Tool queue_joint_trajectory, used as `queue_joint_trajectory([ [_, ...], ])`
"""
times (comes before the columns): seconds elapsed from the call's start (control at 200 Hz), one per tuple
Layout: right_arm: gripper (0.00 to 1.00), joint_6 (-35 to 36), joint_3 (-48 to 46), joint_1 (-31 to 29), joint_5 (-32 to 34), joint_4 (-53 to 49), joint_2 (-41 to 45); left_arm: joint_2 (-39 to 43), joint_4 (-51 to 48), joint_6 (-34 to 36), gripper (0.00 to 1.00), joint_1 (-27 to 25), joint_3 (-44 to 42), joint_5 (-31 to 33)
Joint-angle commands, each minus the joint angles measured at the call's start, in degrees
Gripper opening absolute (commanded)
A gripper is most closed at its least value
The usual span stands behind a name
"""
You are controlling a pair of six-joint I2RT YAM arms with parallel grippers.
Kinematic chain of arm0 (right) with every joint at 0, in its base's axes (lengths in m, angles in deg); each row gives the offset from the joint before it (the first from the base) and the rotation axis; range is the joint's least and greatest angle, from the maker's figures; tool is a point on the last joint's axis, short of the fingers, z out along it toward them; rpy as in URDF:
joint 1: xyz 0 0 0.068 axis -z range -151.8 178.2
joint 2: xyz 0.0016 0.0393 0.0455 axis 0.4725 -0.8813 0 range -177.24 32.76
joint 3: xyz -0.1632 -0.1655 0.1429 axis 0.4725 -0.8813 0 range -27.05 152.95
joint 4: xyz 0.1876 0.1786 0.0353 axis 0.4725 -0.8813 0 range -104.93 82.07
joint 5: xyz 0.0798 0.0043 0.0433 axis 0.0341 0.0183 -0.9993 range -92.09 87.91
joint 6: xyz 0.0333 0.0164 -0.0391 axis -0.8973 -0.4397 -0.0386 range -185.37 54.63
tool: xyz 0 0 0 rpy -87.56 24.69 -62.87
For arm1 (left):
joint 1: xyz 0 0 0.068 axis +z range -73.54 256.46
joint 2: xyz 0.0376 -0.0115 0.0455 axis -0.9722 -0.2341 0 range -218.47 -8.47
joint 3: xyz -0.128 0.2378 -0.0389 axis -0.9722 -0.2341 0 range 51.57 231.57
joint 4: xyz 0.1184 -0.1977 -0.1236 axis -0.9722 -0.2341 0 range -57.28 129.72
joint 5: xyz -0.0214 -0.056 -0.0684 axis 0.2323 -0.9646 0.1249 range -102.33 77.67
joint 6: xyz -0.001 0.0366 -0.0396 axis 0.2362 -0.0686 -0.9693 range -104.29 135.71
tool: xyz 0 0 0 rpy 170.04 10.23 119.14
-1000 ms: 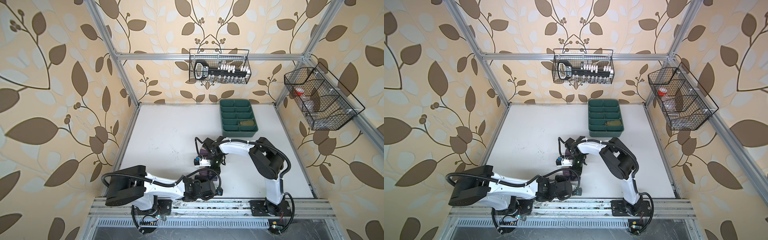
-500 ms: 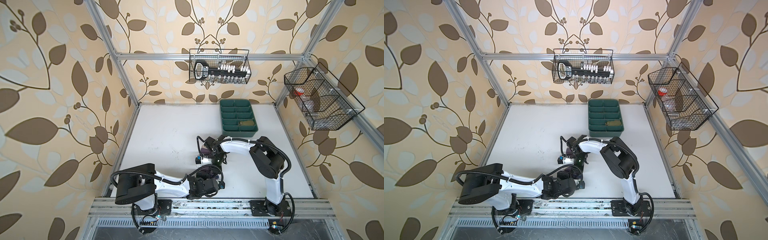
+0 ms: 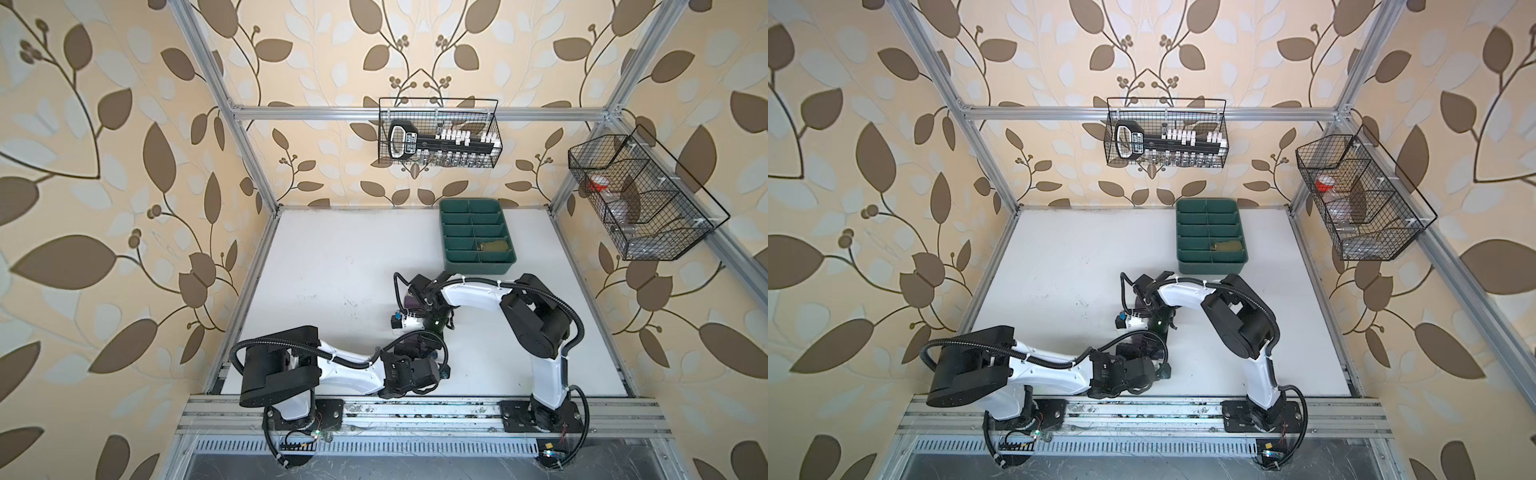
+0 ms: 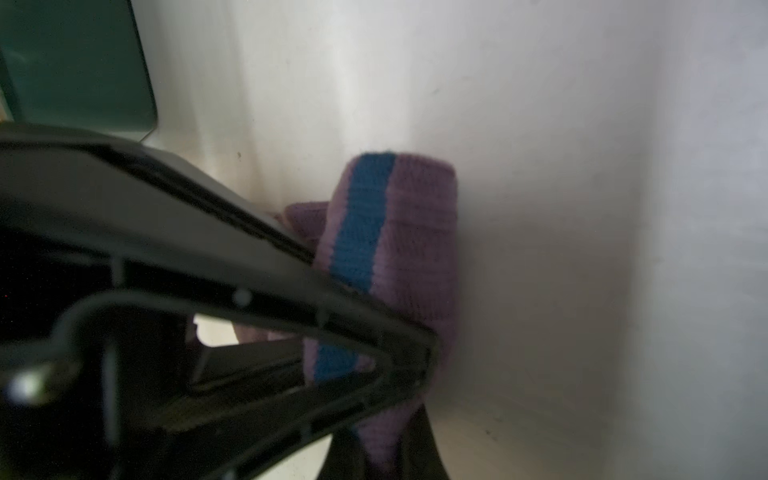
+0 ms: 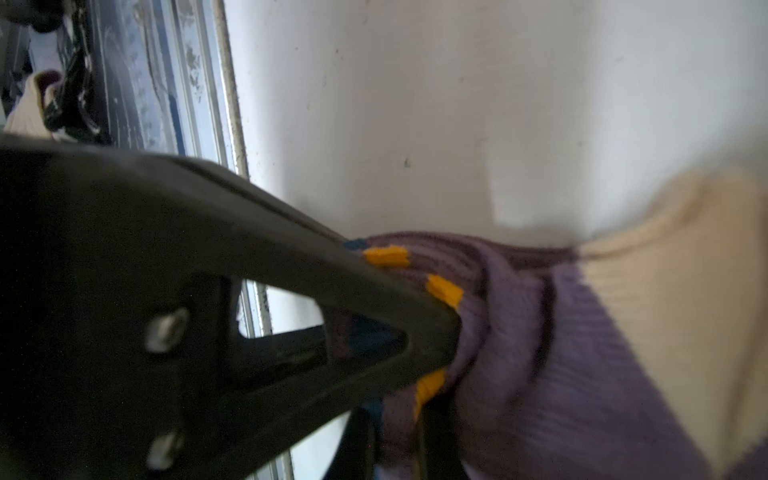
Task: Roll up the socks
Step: 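Open and withdraw the right gripper while the left gripper holds the roll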
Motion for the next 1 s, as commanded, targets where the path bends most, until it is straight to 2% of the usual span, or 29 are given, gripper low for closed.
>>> queue_joint_trajectory([
  [0.0,0.25,-4.8,-6.6,-1.8,5.4,12.4,6.0,-0.8,-2.0,-1.2,0.00,0.7,1.2,-6.5],
  [0.08,0.39,-3.2,-8.8,-1.7,6.8,14.5,10.1,0.1,-2.8,-1.1,0.00,0.7,1.0,-8.0],
  [0.135,0.44,-2.2,-9.4,-1.7,8.9,14.6,12.4,0.6,-3.1,-1.0,0.00,0.7,0.7,-8.8],
  [0.3,0.47,-1.4,-10.8,-1.0,13.6,14.6,17.9,1.1,-4.8,-0.6,0.00,0.7,0.5,-10.6],
  [0.465,0.48,-2.0,-14.3,1.7,16.7,18.4,27.8,2.9,-6.3,-0.2,0.00,0.7,0.2,-13.4],
  [0.565,0.48,-4.8,-16.1,4.2,23.8,22.1,36.6,3.1,-8.6,0.7,0.00,0.7,1.2,-15.6],
  [0.645,0.50,-8.4,-18.0,6.3,33.7,26.9,44.8,2.4,-11.4,1.5,0.00,0.8,3.1,-17.8],
  [0.725,0.66,-11.4,-20.8,8.4,42.2,31.8,54.0,0.5,-15.3,1.5,0.00,1.2,6.5,-19.1],
  [0.89,0.75,-9.6,-29.8,12.0,43.9,40.7,73.1,-3.9,-20.2,0.0,0.00,2.4,12.4,-23.1],
  [1.0,0.82,-5.6,-33.8,12.1,42.5,40.2,83.3,-6.5,-24.5,-4.6,0.00,3.3,17.4,-24.8],
])
